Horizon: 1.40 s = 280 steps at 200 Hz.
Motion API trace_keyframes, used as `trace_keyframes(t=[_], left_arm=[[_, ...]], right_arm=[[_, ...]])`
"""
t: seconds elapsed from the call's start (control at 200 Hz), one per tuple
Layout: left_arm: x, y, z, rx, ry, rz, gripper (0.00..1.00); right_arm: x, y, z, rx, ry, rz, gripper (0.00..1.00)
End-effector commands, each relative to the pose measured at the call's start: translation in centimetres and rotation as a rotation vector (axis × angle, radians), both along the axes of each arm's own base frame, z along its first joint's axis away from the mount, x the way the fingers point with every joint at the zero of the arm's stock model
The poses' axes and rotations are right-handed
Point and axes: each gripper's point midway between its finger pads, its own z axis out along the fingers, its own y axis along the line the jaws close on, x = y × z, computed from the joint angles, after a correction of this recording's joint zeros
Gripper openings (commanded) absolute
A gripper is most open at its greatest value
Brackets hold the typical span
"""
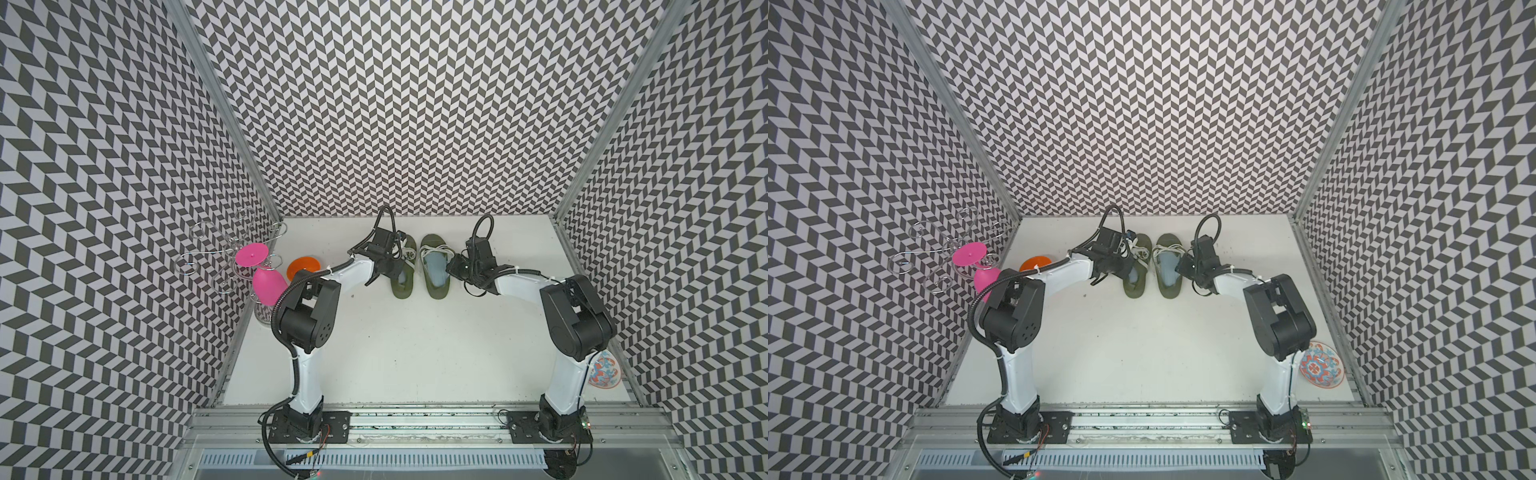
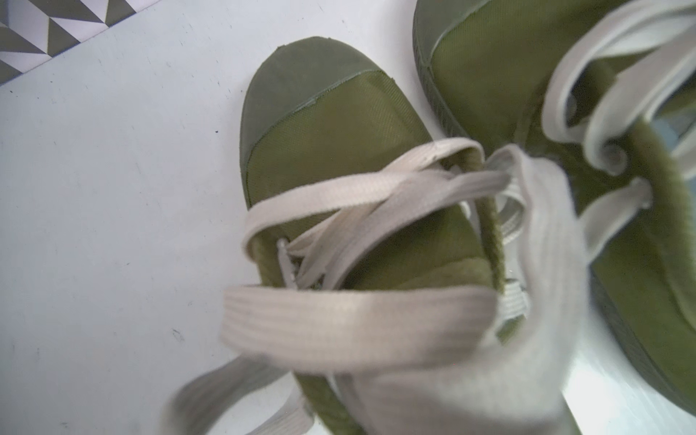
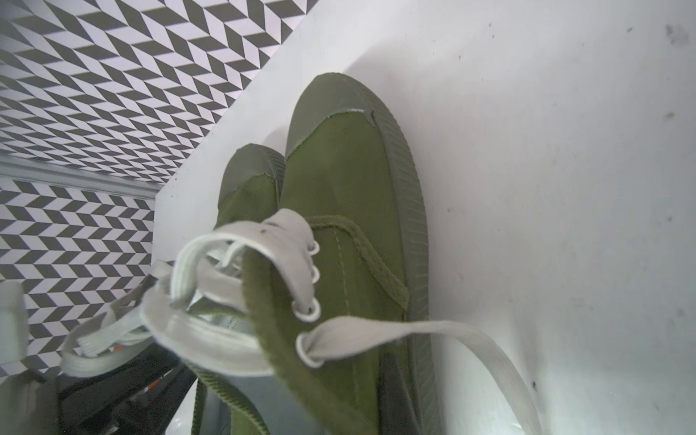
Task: Insert the insole into the shoe
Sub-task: Adjust the shoe at the center of the board.
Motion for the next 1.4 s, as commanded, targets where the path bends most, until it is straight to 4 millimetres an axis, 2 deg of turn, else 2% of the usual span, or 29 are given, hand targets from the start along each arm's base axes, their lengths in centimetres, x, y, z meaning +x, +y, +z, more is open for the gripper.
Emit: trace_keyframes(t=[0.0,0.295,0.516,0.616,0.751,0.886,1.016,1.087,1.247,1.272,1.307,1.322,1.332,1.357,1.382,1.397], left_arm=[[1.8,-0.8,2.2,-0.021,-0.076,-0.012,0.02],[1.7,-0.8,2.4,-0.047,-0.066,0.007,0.02],[1.8,-0.6,2.0,-0.07,-0.038,0.066,0.0],[1.5,-0.8,1.8,-0.099,-0.023,0.078,0.03],[1.3,-0.6,2.2,-0.103,-0.023,0.087,0.13],[1.0,-0.7,4.0,-0.134,-0.041,0.091,0.27],[0.7,-0.4,7.0,-0.17,-0.071,0.108,0.36],[0.4,-0.3,8.4,-0.188,-0.084,0.117,0.38],[-0.4,0.2,12.0,-0.238,-0.139,0.132,0.4],[-0.3,0.4,12.6,-0.242,-0.157,0.138,0.43],[-0.4,0.7,13.4,-0.247,-0.19,0.145,0.52],[-0.5,0.8,13.7,-0.249,-0.204,0.142,0.58],[-0.5,0.8,14.0,-0.251,-0.216,0.138,0.61],[-0.6,0.9,14.4,-0.252,-0.243,0.136,0.75],[-0.7,1.3,14.9,-0.25,-0.277,0.145,0.95],[-0.7,1.7,15.1,-0.247,-0.295,0.157,0.99]], right_arm=[[1.9,1.3,2.8,0.066,-0.105,0.001,0.0],[1.9,2.8,1.7,0.093,-0.079,0.027,0.0],[2.1,2.4,1.4,0.064,-0.081,0.024,0.01],[2.2,2.4,1.4,0.048,-0.081,0.041,0.07],[1.8,2.7,2.0,0.055,-0.092,0.065,0.25],[1.5,2.6,3.7,0.06,-0.125,0.08,0.37],[1.0,2.3,6.4,0.051,-0.177,0.105,0.49],[0.6,2.1,8.0,0.034,-0.207,0.119,0.54],[-0.8,0.6,10.0,-0.032,-0.257,0.13,0.63],[-1.0,0.2,10.3,-0.05,-0.272,0.137,0.66],[-1.2,-0.2,10.8,-0.081,-0.303,0.152,0.72],[-1.2,-0.5,10.8,-0.103,-0.318,0.157,0.93],[-1.2,-0.8,10.9,-0.118,-0.327,0.157,0.98],[-1.2,-1.5,11.0,-0.164,-0.35,0.153,1.0],[-1.2,-2.5,11.2,-0.212,-0.372,0.142,1.0],[-1.1,-3.1,11.3,-0.243,-0.386,0.13,1.0]])
